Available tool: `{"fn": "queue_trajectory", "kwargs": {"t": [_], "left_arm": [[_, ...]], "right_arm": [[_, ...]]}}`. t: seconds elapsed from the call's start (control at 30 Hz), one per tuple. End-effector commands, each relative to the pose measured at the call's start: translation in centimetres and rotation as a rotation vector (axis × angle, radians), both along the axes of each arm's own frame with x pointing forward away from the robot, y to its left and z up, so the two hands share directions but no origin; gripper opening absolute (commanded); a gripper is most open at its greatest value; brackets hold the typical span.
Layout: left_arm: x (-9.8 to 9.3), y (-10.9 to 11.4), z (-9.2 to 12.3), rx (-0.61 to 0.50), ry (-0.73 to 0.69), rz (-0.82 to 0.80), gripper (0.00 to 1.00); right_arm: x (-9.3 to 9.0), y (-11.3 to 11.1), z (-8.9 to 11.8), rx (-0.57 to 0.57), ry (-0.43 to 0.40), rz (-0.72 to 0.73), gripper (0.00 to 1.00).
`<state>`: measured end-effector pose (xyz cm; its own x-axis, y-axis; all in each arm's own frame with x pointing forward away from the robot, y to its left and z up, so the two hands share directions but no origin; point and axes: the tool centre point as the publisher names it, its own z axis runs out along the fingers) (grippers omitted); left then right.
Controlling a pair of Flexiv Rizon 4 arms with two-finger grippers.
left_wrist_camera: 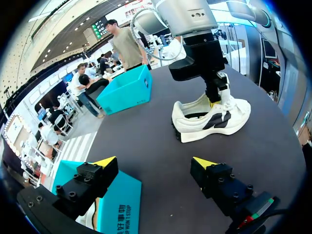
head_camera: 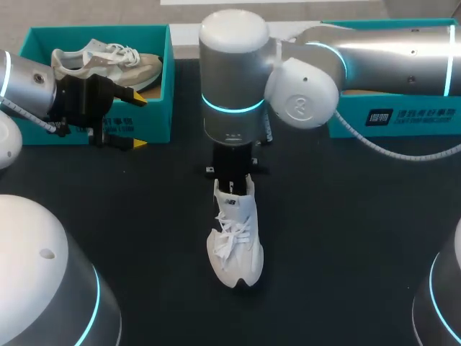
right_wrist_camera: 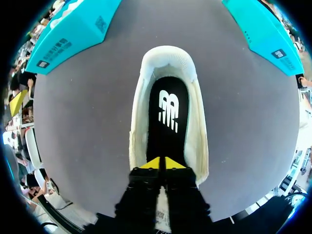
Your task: Take the shoe out of the shoebox, open the shoe tongue, remove and reinsert the insole, then place the shoe into the shoebox
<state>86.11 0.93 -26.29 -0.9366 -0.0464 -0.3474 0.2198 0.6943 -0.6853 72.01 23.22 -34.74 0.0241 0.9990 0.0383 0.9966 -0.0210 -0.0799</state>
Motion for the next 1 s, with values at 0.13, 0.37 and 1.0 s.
{"fn": "queue_trajectory", "kwargs": {"t": [0.13,0.37,1.0], "left_arm": [[-0.1,0.0,0.0,0.002,-0.001,0.001,1.00],[-0.1,0.0,0.0,0.002,-0.001,0.001,1.00],[-0.1,0.0,0.0,0.002,-0.001,0.001,1.00]], "right_arm": [[0.4,0.0,0.0,0.010,0.023,0.036,1.00],[0.4,0.3,-0.2,0.026,0.050,0.102,1.00],[0.7,0.2,1.4,0.002,0.015,0.121,1.00]]}}
